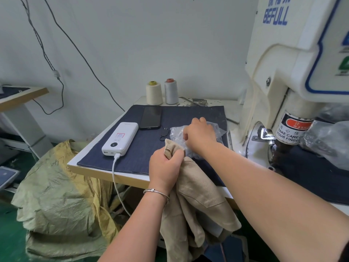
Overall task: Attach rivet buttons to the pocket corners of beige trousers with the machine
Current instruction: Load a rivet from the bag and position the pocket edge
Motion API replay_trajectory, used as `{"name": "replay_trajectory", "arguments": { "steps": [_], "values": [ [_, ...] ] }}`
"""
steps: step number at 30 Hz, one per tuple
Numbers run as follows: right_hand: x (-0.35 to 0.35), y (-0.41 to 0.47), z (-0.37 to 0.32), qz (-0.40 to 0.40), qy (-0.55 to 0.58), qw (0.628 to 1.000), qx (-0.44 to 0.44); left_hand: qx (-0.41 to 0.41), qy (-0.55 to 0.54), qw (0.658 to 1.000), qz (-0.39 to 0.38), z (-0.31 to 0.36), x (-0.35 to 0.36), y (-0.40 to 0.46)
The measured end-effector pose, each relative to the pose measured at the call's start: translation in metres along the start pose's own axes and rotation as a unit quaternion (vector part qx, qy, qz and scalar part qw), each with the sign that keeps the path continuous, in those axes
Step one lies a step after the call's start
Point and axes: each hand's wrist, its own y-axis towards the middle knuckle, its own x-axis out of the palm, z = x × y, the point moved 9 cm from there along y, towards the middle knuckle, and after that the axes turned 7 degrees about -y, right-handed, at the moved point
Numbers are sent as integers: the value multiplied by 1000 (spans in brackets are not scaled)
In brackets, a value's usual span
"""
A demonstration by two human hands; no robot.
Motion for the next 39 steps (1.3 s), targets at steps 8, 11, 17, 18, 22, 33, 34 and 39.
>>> {"name": "replay_trajectory", "arguments": {
  "steps": [8, 11, 17, 18, 22, 33, 34, 39],
  "values": [
    [0, 0, 0, -3, 6, 1000, 3, -1, 1, 1000, 2, 1, 0, -1],
    [1, 0, 1, -9, 1, 1000, 2, -2, 0, 1000, 0, 2, 0, -1],
    [4, 1, 0, -28, -6, 1000, -3, -7, 5, 1000, 3, 2, -1, -1],
    [4, 1, 0, -29, -6, 1000, -3, -7, 5, 1000, 1, 3, 0, -1],
    [2, 1, -2, -20, -18, 1000, -10, -3, 5, 1000, -4, 4, 0, -1],
    [-7, -6, -5, 2, -59, 998, -37, -10, -3, 1000, -4, 2, 1, -2],
    [-7, -6, -4, 3, -62, 997, -36, -9, -5, 1000, -6, 2, 2, -2],
    [-11, -6, -2, 32, -33, 999, -28, -15, -9, 1000, 1, 0, 1, -2]
  ]
}}
